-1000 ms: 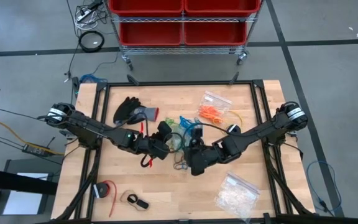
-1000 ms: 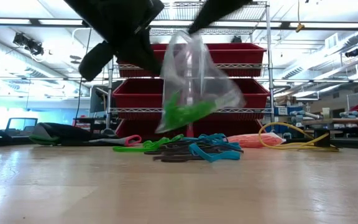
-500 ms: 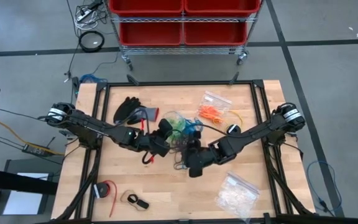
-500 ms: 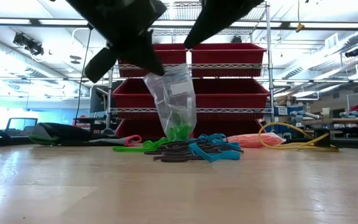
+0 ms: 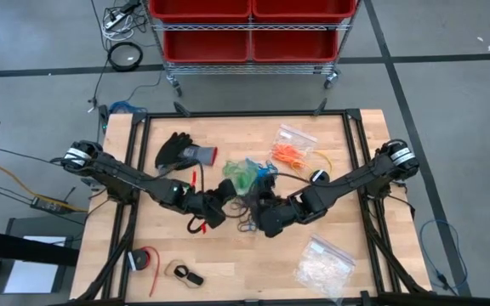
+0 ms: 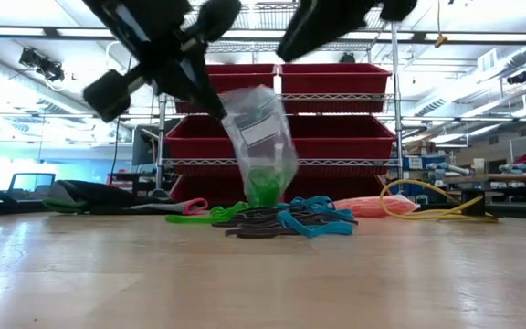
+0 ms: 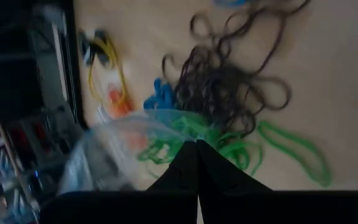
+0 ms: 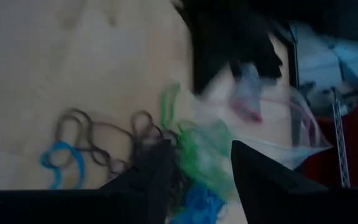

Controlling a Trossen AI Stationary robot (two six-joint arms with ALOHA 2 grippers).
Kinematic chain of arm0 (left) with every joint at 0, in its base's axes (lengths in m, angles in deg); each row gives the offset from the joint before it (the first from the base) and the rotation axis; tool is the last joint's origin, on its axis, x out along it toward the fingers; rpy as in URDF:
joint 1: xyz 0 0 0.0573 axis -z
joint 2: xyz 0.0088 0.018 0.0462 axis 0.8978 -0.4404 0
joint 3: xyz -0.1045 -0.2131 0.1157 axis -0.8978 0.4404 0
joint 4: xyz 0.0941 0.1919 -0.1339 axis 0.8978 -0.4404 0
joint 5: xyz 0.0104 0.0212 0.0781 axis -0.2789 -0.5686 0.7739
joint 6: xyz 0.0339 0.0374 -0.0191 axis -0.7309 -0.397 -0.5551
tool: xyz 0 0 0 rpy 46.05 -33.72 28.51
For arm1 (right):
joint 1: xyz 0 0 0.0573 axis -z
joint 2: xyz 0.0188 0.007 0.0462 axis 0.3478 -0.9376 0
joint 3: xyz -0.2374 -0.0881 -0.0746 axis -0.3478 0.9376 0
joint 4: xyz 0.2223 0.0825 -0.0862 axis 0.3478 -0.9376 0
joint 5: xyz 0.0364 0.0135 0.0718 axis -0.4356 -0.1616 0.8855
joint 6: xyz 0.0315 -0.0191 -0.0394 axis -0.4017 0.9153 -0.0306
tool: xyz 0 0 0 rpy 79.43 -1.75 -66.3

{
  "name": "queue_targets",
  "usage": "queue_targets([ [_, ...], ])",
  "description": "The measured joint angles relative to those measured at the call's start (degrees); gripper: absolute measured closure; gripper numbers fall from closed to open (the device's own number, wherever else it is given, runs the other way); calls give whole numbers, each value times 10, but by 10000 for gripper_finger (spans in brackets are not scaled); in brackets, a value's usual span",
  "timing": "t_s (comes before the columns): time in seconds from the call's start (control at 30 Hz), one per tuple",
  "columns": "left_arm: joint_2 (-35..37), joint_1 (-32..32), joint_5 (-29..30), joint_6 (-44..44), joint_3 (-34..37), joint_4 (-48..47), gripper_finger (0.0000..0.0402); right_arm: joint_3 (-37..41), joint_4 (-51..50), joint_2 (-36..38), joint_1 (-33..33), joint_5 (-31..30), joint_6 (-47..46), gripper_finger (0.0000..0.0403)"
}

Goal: Sort rubber bands
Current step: Put the green rubber band into the transparent zip bag

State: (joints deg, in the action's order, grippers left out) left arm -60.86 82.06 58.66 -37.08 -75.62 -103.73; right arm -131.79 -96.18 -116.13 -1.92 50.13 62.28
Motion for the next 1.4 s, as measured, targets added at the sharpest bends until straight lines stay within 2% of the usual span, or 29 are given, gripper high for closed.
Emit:
queue_targets([
  [0.23,0,29,-56,-12,0,-24,401,0,24,0,-3,11,6,251],
  [0.37,0,28,-58,-12,0,-31,401,-1,53,1,-20,33,9,251],
  [0.6,0,29,-62,-12,-2,-35,401,-62,4,2,-58,51,-39,256],
  [0.7,-1,28,-73,-12,-20,-49,401,-88,13,0,-71,86,-52,265],
  [0.83,-1,24,-107,-12,-59,-68,401,-93,2,-12,-81,128,-65,278],
  [1.03,-1,3,-202,-8,-113,-136,401,-92,-77,-24,-76,106,-68,285],
  [1.13,0,-9,-246,-8,-128,-161,401,-92,-77,-24,-70,103,-56,284],
  [1.4,0,-29,-265,-10,-138,-213,401,-61,-90,-25,-39,139,-33,288],
])
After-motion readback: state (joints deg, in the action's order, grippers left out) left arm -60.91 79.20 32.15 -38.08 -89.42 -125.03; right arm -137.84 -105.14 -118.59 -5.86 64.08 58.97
